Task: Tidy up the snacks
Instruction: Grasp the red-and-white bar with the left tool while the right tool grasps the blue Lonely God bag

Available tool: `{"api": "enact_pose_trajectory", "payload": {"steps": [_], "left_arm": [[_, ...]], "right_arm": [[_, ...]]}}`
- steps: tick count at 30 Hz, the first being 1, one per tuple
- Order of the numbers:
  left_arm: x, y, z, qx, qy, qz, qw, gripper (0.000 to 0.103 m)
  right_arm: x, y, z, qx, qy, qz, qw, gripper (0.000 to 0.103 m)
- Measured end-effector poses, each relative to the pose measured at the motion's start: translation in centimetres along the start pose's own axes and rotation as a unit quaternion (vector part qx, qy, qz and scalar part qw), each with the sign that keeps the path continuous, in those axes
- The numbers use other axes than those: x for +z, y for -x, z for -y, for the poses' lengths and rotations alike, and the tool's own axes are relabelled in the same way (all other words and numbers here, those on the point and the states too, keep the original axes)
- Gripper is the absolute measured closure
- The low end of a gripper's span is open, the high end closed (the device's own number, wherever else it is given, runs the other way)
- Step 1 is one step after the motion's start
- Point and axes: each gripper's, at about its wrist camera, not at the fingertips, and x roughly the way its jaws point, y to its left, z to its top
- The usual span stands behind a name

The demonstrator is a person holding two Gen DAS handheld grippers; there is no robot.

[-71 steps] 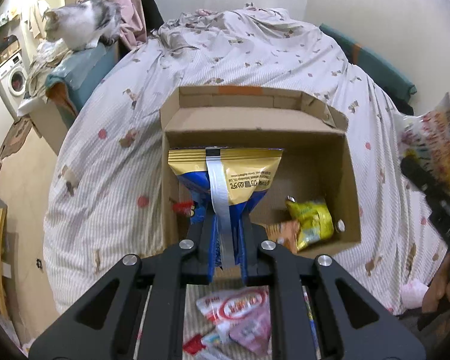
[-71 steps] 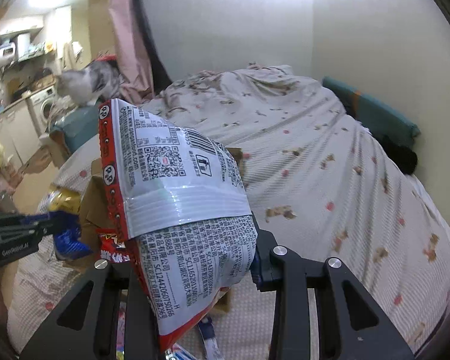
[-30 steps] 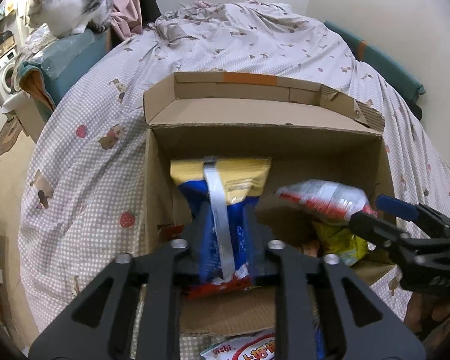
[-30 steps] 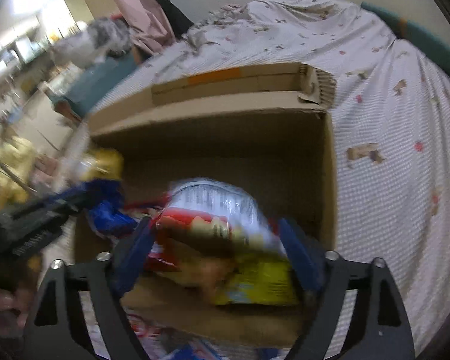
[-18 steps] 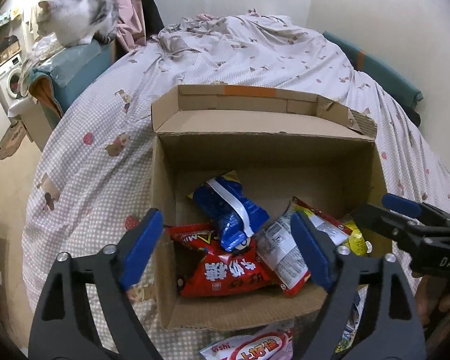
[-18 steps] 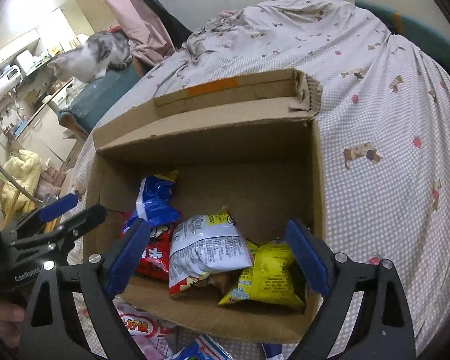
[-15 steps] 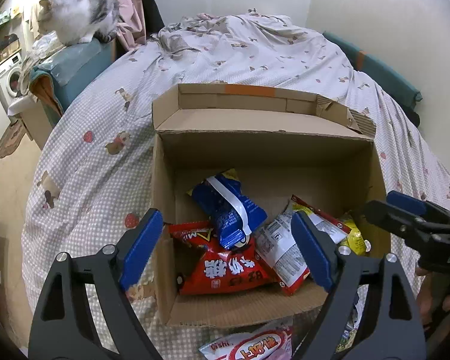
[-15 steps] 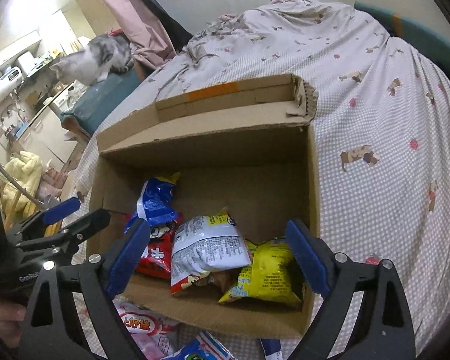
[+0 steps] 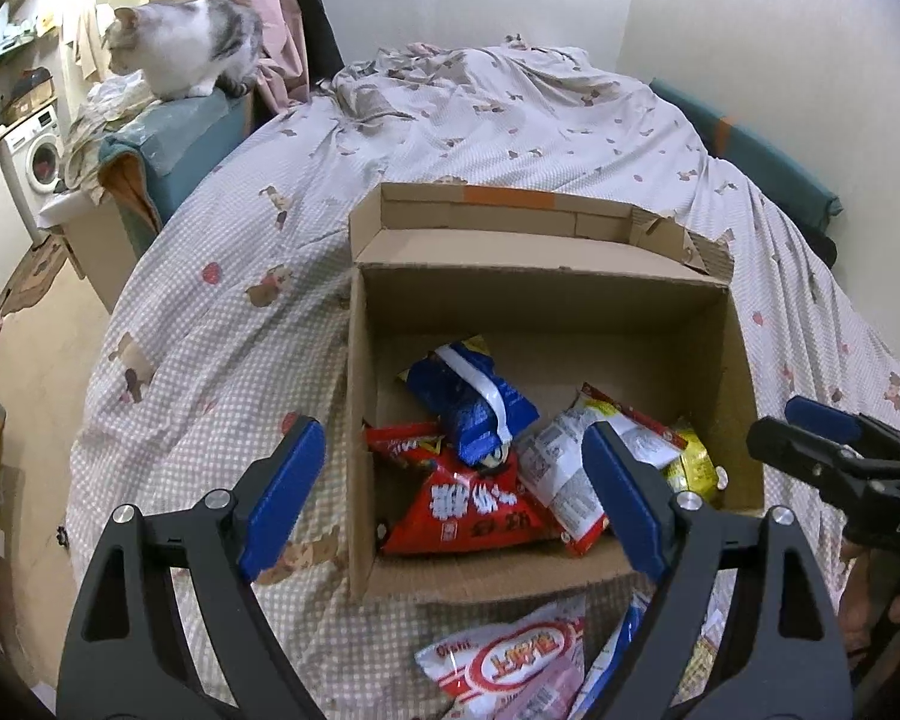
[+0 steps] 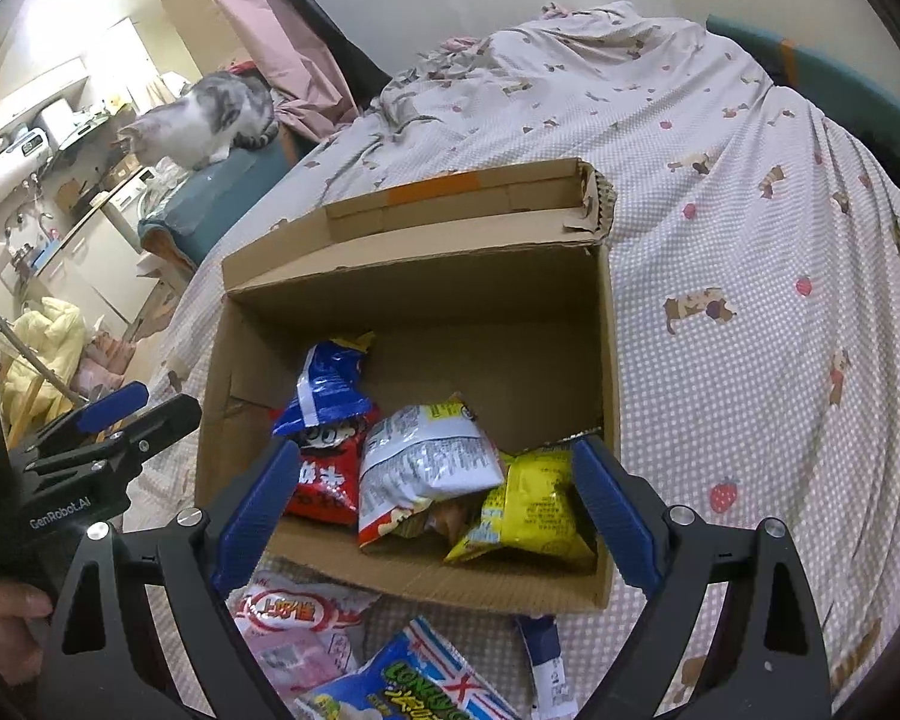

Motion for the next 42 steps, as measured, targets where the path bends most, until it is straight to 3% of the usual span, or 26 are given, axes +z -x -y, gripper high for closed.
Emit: {"api": "enact_pose_trajectory", "payload": {"steps": [14,28,42], "left_arm": [[-3.2,3.4,0.1,0.025,-0.022,0.011,0.9994,0.018],[-6.8,5.3,-0.8,0.037,-0.005,-0.018,0.9992,0.018],[-11.7,4.1,-2.5,0.046,0.041,-0.117,0.9912,0.018]], "right_arm": [[-3.7,2.6,0.2,0.006,-0.028,-0.015,0.999,0.009],[-8.1,3.6,0.2,-0.014,-0.044,-0.053,0.998,0.009],[-11.5,2.4,1.3,0.015,-0.113,-0.109,0.987,0.009]]}}
